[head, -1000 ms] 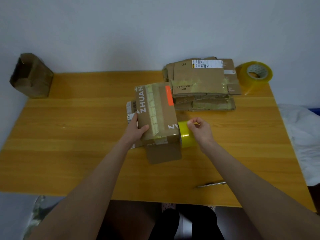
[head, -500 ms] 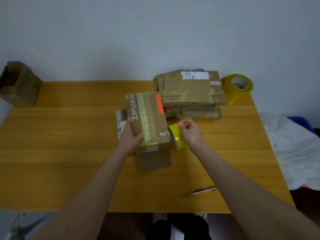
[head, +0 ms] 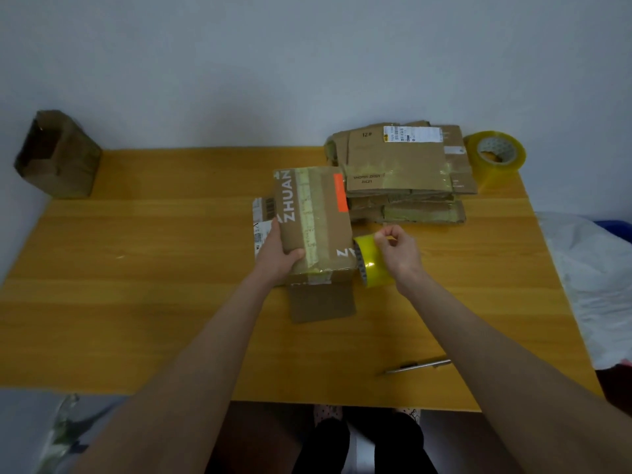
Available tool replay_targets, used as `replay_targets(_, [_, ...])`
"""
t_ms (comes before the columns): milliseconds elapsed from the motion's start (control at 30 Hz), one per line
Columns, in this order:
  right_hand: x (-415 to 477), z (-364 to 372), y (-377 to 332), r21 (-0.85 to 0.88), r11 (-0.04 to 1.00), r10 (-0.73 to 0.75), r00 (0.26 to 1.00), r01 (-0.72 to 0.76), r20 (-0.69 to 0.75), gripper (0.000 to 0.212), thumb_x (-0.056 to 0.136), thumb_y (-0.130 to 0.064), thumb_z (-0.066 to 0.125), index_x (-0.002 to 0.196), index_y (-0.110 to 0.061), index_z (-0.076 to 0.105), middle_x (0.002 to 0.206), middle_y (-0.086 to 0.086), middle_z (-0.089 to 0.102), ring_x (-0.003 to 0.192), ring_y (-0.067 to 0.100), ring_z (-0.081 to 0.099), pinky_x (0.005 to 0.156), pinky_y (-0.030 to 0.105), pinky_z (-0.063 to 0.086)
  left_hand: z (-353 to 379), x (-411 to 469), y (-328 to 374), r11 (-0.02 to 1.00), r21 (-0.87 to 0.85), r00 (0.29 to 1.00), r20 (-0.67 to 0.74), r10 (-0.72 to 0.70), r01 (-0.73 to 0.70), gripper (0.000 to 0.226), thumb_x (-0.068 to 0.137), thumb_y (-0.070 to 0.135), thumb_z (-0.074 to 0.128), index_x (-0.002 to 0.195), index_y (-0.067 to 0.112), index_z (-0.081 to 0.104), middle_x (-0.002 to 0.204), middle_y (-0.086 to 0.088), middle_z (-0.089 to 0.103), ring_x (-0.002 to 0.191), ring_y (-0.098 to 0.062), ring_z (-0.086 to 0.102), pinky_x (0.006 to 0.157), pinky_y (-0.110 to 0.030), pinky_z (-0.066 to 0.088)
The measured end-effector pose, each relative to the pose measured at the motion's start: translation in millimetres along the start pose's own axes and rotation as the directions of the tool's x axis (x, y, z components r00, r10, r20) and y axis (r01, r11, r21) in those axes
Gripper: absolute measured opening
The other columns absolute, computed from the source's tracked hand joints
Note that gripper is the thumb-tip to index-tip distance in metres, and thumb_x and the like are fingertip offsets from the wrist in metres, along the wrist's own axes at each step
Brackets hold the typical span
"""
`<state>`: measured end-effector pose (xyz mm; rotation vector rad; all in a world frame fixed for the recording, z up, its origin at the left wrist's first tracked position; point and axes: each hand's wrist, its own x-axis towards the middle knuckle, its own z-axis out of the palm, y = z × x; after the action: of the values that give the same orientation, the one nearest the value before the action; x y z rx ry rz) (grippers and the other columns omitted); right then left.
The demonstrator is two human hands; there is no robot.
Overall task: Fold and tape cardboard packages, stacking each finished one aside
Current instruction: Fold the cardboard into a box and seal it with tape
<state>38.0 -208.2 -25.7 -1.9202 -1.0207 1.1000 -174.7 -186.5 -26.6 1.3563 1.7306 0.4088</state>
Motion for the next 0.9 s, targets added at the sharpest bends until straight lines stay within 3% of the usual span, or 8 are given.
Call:
replay_targets(67, [-1,0,-2,-0.017,1.0,-0.014,1.0,0.014,-0.002,0.007,0.098,-0.021,0.052,0.094,-0.016,0.054,0.092,0.001,0.055,0.071,0.008,0.046,0.06,0.024,0.037,-1,1,-2,1.0,0.005,1.0,-0.008,0.011,-0.011,0.088,0.091,0.018,0.062,0.153,0.015,0.0,0.156,-0.006,0.024,0.139,-0.028,0.031,0.108,-0.038,0.032])
replay_targets(133, [-2,-1,-6,-0.061,0.997,-0.041,0.999,0.04,-0.021,0.007,0.098,-0.023,0.053,0.093,-0.017,0.055,0.089,-0.001,0.055,0.074,0.013,0.049,0.063,0.026,0.039,-2,2,-1,0.976,0.203,0.993,-0.074,0.098,-0.081,0.086,0.089,0.021,0.064,0.153,0.015,0.008,0.157,-0.006,0.021,0.141,-0.027,0.026,0.114,-0.041,0.029])
replay_targets(233, [-3,-8,-12,-0.157,0.978,-0.148,0.988,0.14,-0.041,0.008,0.097,-0.026,0.053,0.092,-0.021,0.056,0.079,-0.005,0.056,0.071,0.014,0.051,0.065,0.031,0.042,2,-7,8,0.784,0.577,0.92,-0.133,0.368,-0.23,0.061,0.091,0.013,0.058,0.147,0.016,0.032,0.156,-0.006,0.024,0.142,-0.026,0.025,0.112,-0.043,0.033])
replay_targets(300, [-6,-18,-18,-0.183,0.955,-0.244,0.969,0.234,-0.036,0.009,0.097,-0.027,0.053,0.09,-0.023,0.057,0.073,-0.011,0.053,0.066,0.007,0.049,0.059,0.027,0.039,8,-17,15,0.714,0.604,0.874,-0.057,0.482,-0.354,0.048,0.091,0.0,0.049,0.136,0.016,0.05,0.148,-0.005,0.039,0.134,-0.022,0.037,0.104,-0.037,0.042])
replay_targets(433, [-13,-30,-35,-0.192,0.889,-0.409,0.91,0.415,0.074,0.01,0.095,-0.026,0.056,0.086,-0.023,0.059,0.066,-0.013,0.05,0.062,0.002,0.045,0.056,0.026,0.036,13,-29,28,0.89,0.323,0.931,-0.062,0.36,-0.323,0.041,0.094,0.007,0.05,0.133,0.02,0.054,0.137,0.003,0.052,0.112,-0.018,0.057,0.091,-0.026,0.049])
replay_targets(567, [-18,-23,-48,-0.304,0.807,-0.476,0.862,0.506,0.174,0.008,0.094,-0.029,0.057,0.087,-0.027,0.061,0.077,-0.004,0.064,0.072,0.019,0.058,0.065,0.038,0.05,14,-44,49,0.95,-0.055,0.951,-0.058,0.304,-0.307,0.044,0.09,0.038,0.06,0.132,0.025,0.056,0.128,0.012,0.058,0.114,-0.001,0.05,0.095,-0.022,0.038])
replay_targets(767, [-20,-20,-53,-0.377,0.786,-0.412,0.869,0.491,0.273,0.006,0.091,-0.043,0.057,0.095,-0.038,0.057,0.088,-0.007,0.066,0.087,0.019,0.062,0.072,0.039,0.052,23,-42,62,0.932,-0.289,0.966,-0.198,0.167,-0.221,0.006,0.084,0.022,0.07,0.078,0.024,0.073,0.074,0.009,0.069,0.078,-0.009,0.064,0.077,-0.029,0.05])
replay_targets(900, [-26,-31,-66,-0.178,0.938,-0.23,0.92,0.296,0.317,0.072,0.081,-0.048,0.07,0.142,-0.027,0.039,0.106,-0.003,0.057,0.099,0.013,0.055,0.087,0.032,0.047,23,-43,62,0.922,-0.342,0.959,-0.268,0.09,-0.182,0.016,0.086,0.02,0.068,0.071,0.025,0.069,0.068,0.006,0.067,0.071,-0.009,0.063,0.074,-0.03,0.053])
